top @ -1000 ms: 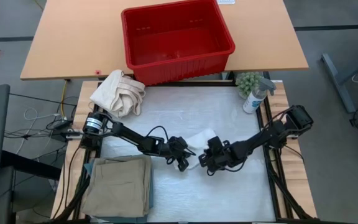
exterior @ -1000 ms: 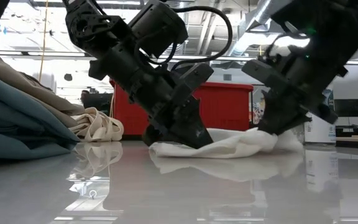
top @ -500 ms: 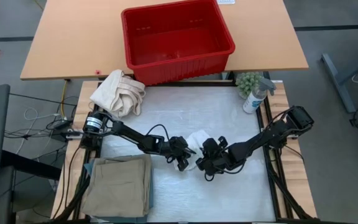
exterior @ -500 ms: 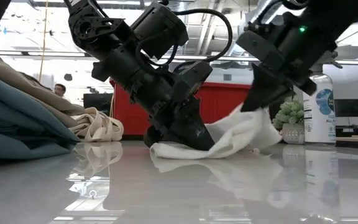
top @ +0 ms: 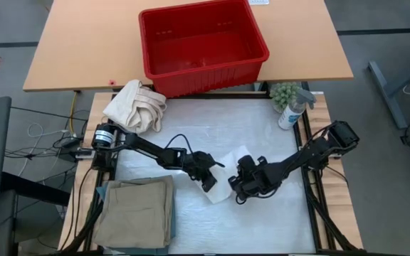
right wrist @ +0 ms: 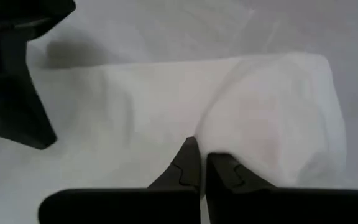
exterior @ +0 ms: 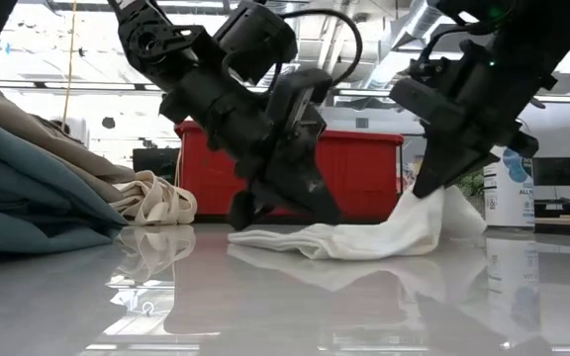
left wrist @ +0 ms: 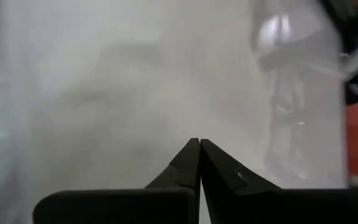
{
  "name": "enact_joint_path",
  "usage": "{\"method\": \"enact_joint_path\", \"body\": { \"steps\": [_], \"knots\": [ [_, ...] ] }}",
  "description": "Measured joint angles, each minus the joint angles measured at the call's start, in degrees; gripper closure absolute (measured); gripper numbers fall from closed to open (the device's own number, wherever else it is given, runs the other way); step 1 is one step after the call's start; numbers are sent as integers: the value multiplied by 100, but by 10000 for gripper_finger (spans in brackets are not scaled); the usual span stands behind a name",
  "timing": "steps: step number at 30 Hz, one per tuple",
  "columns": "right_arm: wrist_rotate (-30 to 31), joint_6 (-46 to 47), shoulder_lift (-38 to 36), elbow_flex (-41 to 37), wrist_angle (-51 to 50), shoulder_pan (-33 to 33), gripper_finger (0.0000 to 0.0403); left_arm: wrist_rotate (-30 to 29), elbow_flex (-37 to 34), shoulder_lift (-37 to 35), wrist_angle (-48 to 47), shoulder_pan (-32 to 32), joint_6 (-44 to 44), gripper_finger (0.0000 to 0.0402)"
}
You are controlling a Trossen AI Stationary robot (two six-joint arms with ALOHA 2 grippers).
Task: Fold Laundry from Bin
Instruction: Fold the white underwear
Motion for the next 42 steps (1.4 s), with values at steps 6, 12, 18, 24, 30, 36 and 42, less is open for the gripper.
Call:
{"method": "enact_joint_path", "body": {
  "steps": [6,12,18,24,30,36,42],
  "knots": [
    [-31,-7,0,0,22,56,378,-162,11,-332,332,109,266,401],
    [-40,-22,0,0,49,76,378,-1264,13,-400,127,368,1276,401],
    [-50,-22,0,0,47,78,378,-1234,9,-262,-65,382,2151,401],
    [-46,-70,-2,0,45,78,378,-1188,16,-275,-80,365,2554,401],
    [-44,-85,-2,0,43,67,378,-995,27,-167,5,351,2859,401],
    [-42,-81,0,0,58,67,378,-947,19,158,124,360,2865,401],
    [-10,-443,0,0,152,67,378,-1013,33,269,77,478,2799,401]
  ]
}}
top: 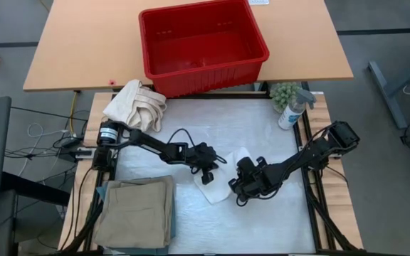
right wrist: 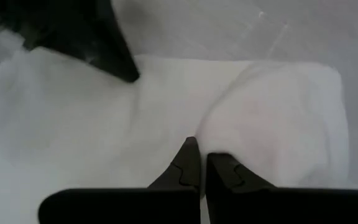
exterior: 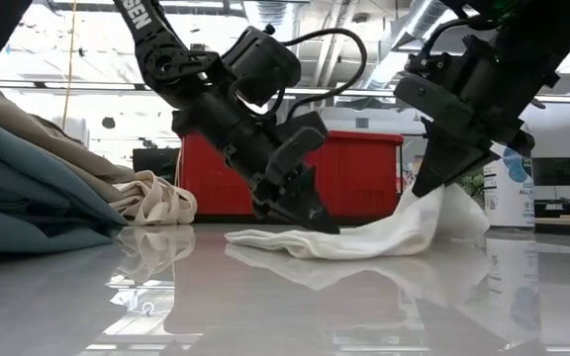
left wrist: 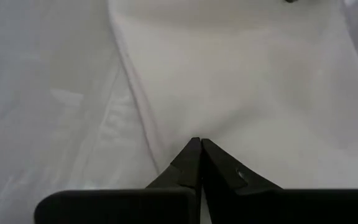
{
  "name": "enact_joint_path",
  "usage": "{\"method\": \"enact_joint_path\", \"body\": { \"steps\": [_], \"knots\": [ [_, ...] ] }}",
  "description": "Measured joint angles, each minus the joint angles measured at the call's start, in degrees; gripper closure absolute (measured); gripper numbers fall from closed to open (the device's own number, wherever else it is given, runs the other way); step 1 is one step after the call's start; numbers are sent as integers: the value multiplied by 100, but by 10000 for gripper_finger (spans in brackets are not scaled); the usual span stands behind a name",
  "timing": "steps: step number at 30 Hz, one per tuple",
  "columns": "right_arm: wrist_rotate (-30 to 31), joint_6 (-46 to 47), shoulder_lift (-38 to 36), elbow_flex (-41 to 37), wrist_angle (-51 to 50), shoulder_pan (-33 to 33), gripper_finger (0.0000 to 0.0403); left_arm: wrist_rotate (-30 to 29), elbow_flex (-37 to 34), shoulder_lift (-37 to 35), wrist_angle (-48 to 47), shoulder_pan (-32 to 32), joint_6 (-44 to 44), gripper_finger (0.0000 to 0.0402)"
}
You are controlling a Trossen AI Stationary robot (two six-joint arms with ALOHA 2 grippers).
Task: Fold Laundry from Bin
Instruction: Fold the white underwear
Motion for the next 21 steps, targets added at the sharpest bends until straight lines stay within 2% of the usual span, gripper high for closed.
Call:
{"method": "enact_joint_path", "body": {
  "steps": [5,10,13,17,21],
  "knots": [
    [33,-598,-1,18,16,-3,378,78,0,0,-125,89,4,401],
    [365,-1035,-1,187,37,-12,378,119,-2,0,-229,101,46,401],
    [481,-1830,-1,304,391,-13,378,83,-2,0,-234,102,61,401],
    [247,-3151,-1,328,1218,15,378,70,-2,0,-240,105,66,401],
    [-122,-3535,-2,326,1498,55,378,-19,-2,2,-243,103,41,402]
  ]
}}
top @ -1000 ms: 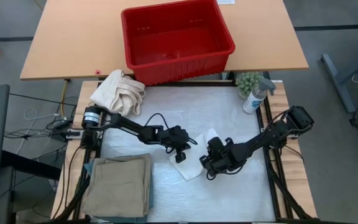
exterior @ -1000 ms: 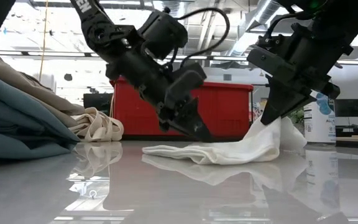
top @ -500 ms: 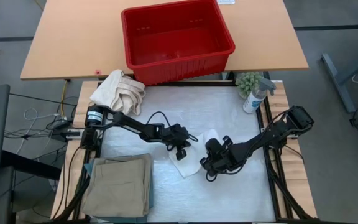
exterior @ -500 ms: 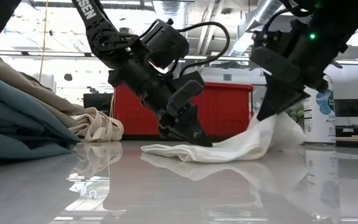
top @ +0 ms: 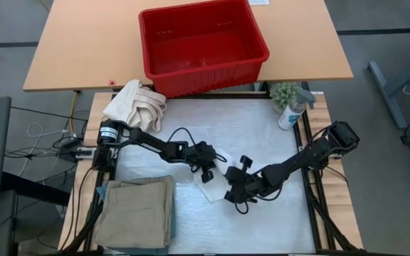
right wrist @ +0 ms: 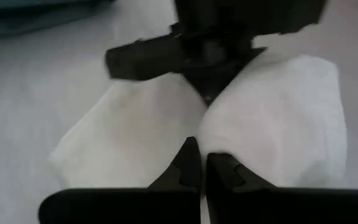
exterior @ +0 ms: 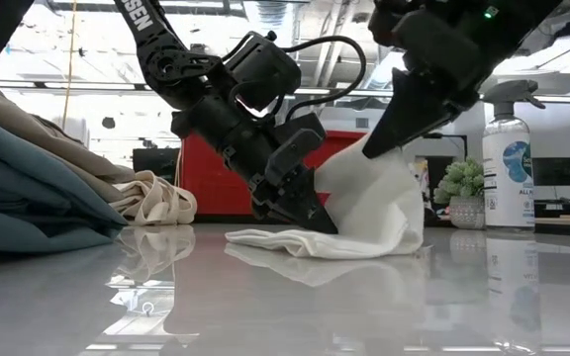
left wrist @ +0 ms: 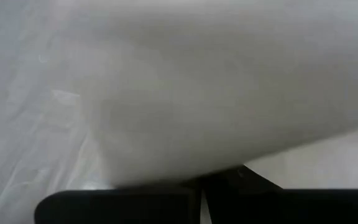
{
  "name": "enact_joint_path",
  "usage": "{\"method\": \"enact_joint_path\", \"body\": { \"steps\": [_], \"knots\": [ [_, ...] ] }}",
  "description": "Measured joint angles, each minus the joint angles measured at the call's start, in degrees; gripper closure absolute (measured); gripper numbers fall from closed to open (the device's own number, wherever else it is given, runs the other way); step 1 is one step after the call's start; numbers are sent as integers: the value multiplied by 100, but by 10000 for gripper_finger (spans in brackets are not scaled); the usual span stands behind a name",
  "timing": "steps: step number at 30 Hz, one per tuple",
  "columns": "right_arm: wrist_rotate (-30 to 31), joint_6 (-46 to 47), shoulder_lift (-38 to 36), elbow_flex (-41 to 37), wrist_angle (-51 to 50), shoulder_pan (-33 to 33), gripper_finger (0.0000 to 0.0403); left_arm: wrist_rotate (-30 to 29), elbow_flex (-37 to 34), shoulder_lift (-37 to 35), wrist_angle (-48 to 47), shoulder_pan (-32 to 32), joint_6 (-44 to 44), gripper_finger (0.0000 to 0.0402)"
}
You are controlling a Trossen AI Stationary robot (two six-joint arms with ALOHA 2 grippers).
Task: Fold Laundry from Bin
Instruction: Fold the white underwear
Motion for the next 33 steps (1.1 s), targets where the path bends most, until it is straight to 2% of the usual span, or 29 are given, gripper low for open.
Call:
{"method": "enact_joint_path", "body": {
  "steps": [6,12,20,25,28,33],
  "knots": [
    [-711,-591,2,-21,83,67,378,-30,-4,0,14,0,-6,401],
    [-1095,-1276,2,-26,176,60,378,-37,-4,4,113,0,-41,401],
    [-1625,-1812,111,-26,937,-101,378,-118,-9,5,163,0,-166,401],
    [-2627,-2027,721,3,1447,-187,378,-116,-13,13,351,0,-247,401],
    [-2496,-1767,1153,238,1171,-168,378,-121,-13,13,349,3,-300,401],
    [-1948,-1929,1434,791,537,-114,378,-129,-13,13,367,9,-463,401]
  ]
}}
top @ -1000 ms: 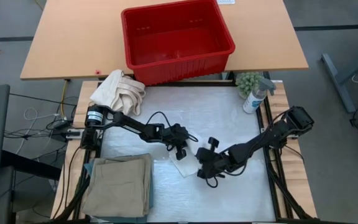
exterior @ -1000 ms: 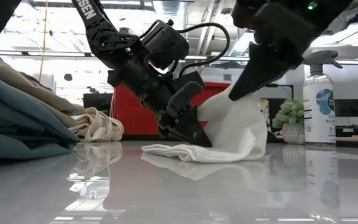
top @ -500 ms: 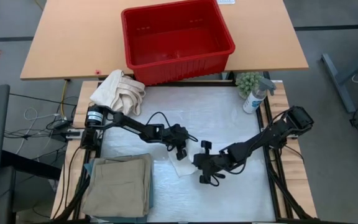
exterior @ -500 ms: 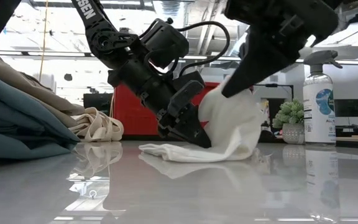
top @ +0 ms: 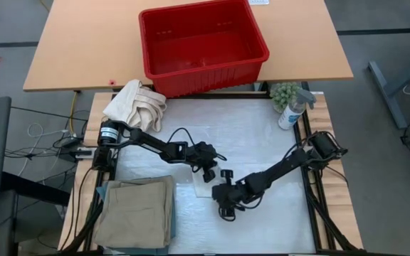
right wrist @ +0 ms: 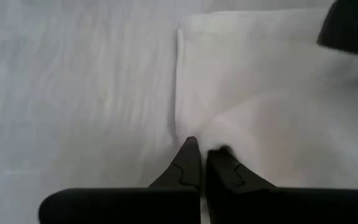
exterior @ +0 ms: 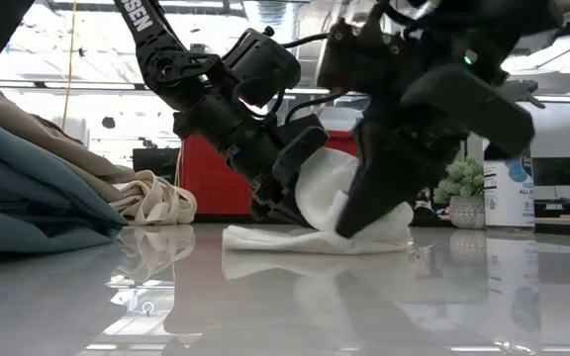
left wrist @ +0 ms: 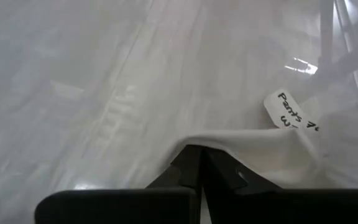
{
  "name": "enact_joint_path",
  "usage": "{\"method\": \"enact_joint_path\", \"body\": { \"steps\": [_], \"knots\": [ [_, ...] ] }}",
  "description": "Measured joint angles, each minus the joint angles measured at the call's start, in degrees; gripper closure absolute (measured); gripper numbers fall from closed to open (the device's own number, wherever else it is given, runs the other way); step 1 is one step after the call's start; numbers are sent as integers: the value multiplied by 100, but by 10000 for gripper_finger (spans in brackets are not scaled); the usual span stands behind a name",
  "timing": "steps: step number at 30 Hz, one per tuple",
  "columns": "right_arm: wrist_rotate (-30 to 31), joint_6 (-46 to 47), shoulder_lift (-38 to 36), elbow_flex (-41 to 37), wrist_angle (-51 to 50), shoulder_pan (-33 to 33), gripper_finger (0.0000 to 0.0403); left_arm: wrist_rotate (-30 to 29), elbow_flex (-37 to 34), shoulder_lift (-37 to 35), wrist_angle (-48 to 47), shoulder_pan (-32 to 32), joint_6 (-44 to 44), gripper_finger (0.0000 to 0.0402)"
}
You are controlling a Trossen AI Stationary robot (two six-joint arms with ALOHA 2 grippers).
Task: Fold Laundry from Bin
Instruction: Fold the white underwear
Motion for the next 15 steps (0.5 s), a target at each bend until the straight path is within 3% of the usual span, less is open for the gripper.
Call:
{"method": "enact_joint_path", "body": {
  "steps": [15],
  "knots": [
    [106,-272,73,278,194,-175,378,426,4,-12,-99,151,-214,401]
  ]
}}
